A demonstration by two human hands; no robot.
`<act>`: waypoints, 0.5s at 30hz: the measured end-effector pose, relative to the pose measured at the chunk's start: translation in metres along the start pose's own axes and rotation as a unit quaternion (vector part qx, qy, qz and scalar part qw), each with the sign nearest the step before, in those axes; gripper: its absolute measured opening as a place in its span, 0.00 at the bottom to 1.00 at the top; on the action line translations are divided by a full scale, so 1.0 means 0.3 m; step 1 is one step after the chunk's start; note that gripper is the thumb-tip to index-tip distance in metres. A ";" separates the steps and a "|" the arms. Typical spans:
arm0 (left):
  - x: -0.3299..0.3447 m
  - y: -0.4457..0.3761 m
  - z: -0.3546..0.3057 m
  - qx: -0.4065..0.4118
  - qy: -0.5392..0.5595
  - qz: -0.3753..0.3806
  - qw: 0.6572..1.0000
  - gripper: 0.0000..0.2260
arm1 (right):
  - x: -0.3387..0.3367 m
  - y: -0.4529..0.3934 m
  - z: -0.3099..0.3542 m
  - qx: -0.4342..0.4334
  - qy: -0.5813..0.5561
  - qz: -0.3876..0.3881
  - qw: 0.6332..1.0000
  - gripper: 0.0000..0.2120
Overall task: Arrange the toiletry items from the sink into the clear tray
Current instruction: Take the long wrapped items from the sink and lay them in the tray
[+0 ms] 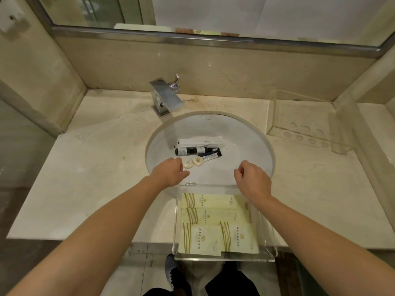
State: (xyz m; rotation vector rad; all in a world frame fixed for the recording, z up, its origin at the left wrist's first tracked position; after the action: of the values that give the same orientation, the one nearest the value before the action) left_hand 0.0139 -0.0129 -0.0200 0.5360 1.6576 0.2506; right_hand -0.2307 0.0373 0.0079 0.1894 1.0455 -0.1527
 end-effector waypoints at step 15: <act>0.041 -0.286 0.156 -0.197 0.226 0.000 0.954 0.18 | 0.253 -0.319 -0.110 0.209 -0.195 0.273 0.919 0.18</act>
State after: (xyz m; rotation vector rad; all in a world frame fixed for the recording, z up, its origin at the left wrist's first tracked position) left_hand 0.0415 -0.0878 -0.0777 0.1780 1.9801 0.7306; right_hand -0.2417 -0.0509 -0.0819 0.7978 0.5193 0.0957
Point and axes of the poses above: each hand's wrist, its own y-axis away from the middle knuckle, its own x-axis out of the palm, z = x × y, the point moved 7 cm from there along -y, towards the middle knuckle, and after that the axes turned 11 degrees about -y, right-handed, at the moved point
